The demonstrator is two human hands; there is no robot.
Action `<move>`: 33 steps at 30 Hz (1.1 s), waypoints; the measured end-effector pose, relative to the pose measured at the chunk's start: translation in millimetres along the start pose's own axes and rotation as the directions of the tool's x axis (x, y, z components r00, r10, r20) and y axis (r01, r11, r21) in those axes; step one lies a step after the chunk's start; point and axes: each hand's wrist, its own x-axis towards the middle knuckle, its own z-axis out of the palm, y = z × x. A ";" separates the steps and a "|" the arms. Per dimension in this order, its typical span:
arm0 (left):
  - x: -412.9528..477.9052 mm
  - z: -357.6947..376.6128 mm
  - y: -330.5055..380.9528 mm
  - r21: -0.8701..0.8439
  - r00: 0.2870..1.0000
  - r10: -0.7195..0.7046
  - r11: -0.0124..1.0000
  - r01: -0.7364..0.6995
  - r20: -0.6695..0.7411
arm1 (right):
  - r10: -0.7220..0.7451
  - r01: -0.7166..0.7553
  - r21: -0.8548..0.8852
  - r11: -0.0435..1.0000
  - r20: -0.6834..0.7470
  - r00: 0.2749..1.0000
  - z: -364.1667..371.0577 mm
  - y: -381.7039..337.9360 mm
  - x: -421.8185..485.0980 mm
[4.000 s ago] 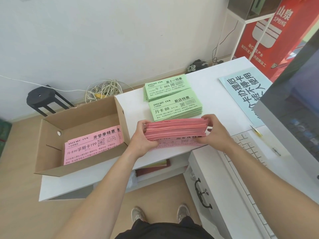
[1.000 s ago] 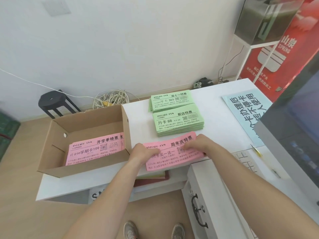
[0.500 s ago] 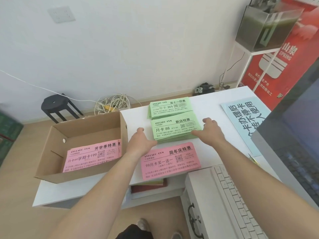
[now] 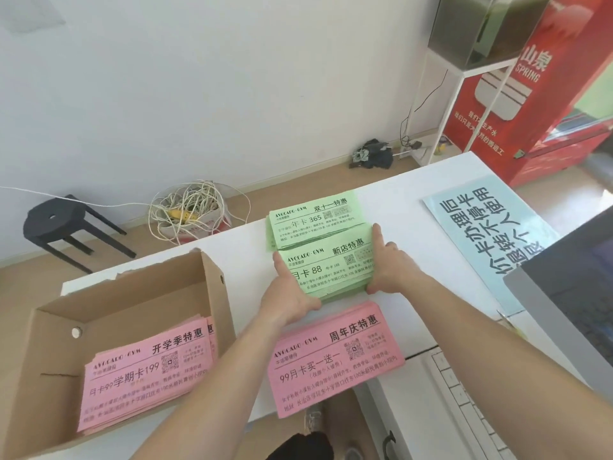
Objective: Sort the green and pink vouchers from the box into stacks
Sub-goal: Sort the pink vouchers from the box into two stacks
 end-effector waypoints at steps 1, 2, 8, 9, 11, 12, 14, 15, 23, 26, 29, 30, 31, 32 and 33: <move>-0.2 0.2 2.0 -0.019 1.000 0.004 1.000 -0.004 0.001 | -0.001 0.001 -0.005 1.000 -0.007 1.000 0.6 3.2 0.4; 0.7 0.8 4.6 -0.037 1.000 0.006 0.999 -0.006 0.009 | 0.003 -0.003 -0.008 1.000 -0.012 1.000 0.5 7.5 0.4; 7.1 15.9 48.0 -0.093 0.995 0.050 0.995 -0.043 0.081 | 0.060 -0.060 0.012 0.998 -0.026 0.998 -21.8 50.8 1.9; 10.1 21.4 56.9 -0.106 0.994 0.058 0.993 -0.048 0.088 | 0.074 -0.074 0.015 0.997 -0.031 0.997 -27.2 60.0 3.1; 15.8 32.1 73.0 -0.114 0.993 0.066 0.992 -0.054 0.099 | 0.102 -0.101 0.011 0.995 -0.035 0.994 -36.9 75.9 5.5; 18.7 36.8 79.8 -0.112 0.992 0.070 0.992 -0.058 0.103 | 0.111 -0.111 0.004 0.994 -0.040 0.993 -41.0 82.1 6.6; 23.4 44.1 91.4 -0.104 0.990 0.080 0.992 -0.069 0.116 | 0.129 -0.130 -0.008 0.992 -0.045 0.991 -47.4 91.2 8.5; 25.6 46.4 96.3 -0.104 0.989 0.085 0.992 -0.072 0.123 | 0.138 -0.139 -0.017 0.990 -0.046 0.989 -49.9 94.5 9.8; 34.6 57.4 115.3 -0.145 0.983 0.126 0.984 -0.106 0.134 | 0.181 -0.181 -0.038 0.983 -0.021 0.983 -65.3 112.8 15.0; 33.6 42.8 103.1 -0.179 0.982 0.131 0.978 -0.106 0.135 | 0.202 -0.199 -0.077 0.977 0.025 0.979 -70.7 105.3 10.5; 34.9 5.4 77.8 -0.206 0.994 0.102 0.974 -0.091 0.043 | 0.178 -0.178 -0.177 0.968 -0.012 0.984 -86.3 82.9 4.8; 36.8 -9.9 67.4 -0.226 0.996 0.082 0.970 -0.085 -0.024 | 0.148 -0.149 -0.192 0.970 -0.020 0.989 -94.7 72.6 4.7; 39.5 -24.6 56.5 -0.227 0.993 0.065 0.970 -0.086 -0.099 | 0.111 -0.112 -0.193 0.975 -0.017 0.994 -103.5 60.7 5.6; 42.8 -37.2 47.3 -0.209 0.985 0.049 0.974 -0.084 -0.166 | 0.074 -0.075 -0.181 0.981 -0.009 0.997 -111.8 47.5 7.9; 47.6 -47.8 38.8 -0.179 0.976 0.033 0.981 -0.072 -0.214 | 0.041 -0.042 -0.154 0.987 -0.006 0.999 -118.2 33.0 13.1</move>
